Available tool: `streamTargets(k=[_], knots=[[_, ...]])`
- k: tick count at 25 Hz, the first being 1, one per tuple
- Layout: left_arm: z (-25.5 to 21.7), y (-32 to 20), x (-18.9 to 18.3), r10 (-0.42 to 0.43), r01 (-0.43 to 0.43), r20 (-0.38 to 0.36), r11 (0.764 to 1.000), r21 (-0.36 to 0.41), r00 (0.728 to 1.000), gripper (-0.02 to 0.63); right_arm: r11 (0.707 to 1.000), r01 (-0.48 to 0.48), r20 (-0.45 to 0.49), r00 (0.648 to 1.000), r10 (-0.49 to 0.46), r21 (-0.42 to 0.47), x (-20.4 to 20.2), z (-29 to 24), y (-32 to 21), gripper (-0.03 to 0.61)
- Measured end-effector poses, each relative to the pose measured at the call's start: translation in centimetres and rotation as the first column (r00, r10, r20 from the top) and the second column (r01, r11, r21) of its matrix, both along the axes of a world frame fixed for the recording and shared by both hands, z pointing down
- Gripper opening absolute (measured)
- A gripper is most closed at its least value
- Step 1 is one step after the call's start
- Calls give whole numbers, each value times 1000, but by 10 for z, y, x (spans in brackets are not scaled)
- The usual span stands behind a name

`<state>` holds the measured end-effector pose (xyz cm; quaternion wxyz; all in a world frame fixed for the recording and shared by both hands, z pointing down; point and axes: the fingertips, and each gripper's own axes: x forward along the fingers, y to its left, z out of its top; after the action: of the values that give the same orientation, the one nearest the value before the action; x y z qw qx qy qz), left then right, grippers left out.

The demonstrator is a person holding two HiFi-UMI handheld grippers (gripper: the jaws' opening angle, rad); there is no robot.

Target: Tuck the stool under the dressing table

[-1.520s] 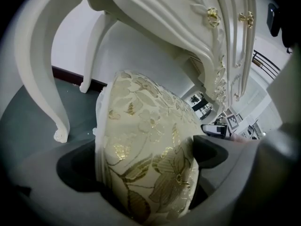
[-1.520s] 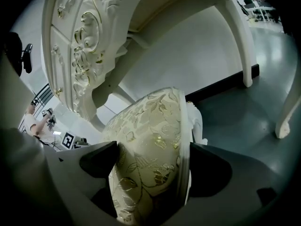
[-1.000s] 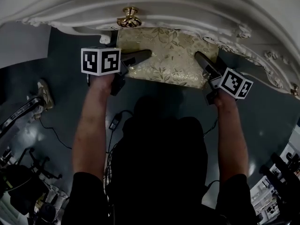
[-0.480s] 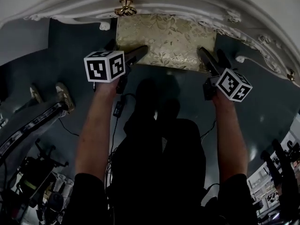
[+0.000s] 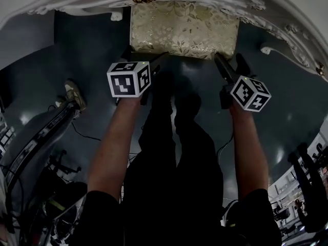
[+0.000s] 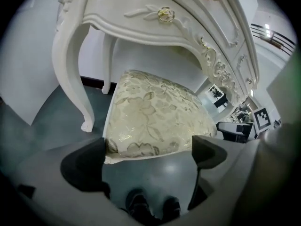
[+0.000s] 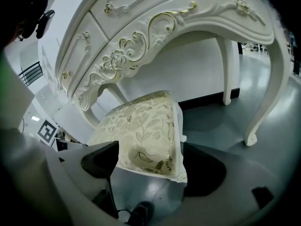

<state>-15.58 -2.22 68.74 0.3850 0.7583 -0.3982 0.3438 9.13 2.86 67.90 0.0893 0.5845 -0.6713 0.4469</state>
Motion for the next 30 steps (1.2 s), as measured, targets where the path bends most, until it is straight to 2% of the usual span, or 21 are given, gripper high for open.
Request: streamTargets(k=[3,4,5,6,8,11,14,15,19,25,30], knots=[[0,1,-2,-26,26,18,1000,15,999,571,999,-3,-16,1000,3,-32,-2,7,9,442],[0,0,-5,-45,44,31,999,26,999,554,999,-2,-15,1000,2,-42,-4,9,11,440],[-1,0,-9,-68,66,46,997,39,997,508,999,1,-16,1000,-2,-49,-6,11,13,434],[-2,-1,-14,-92,89,56,995,54,994,457,998,4,-23,1000,-6,-55,-9,12,15,408],[-2,-1,-18,-120,116,57,991,69,991,434,998,1,-52,999,-4,-65,-9,15,17,319],[-4,1,-19,-112,107,68,992,74,991,421,997,-18,-77,997,12,-73,-6,14,19,308],[-11,7,-21,-103,95,84,990,100,991,311,996,-42,-107,994,34,-75,0,11,23,233],[-10,11,-21,-102,94,80,991,98,992,296,996,-48,-112,993,39,-79,1,11,25,209],[-2,22,-10,-94,90,55,993,76,994,295,995,-28,-130,991,15,-93,1,11,28,178],[3,12,-6,-108,97,85,987,130,990,295,996,3,-166,986,-19,-94,-4,14,20,169],[3,-7,-5,-108,92,88,982,165,990,295,998,-12,-181,984,2,-54,-5,14,6,166]])
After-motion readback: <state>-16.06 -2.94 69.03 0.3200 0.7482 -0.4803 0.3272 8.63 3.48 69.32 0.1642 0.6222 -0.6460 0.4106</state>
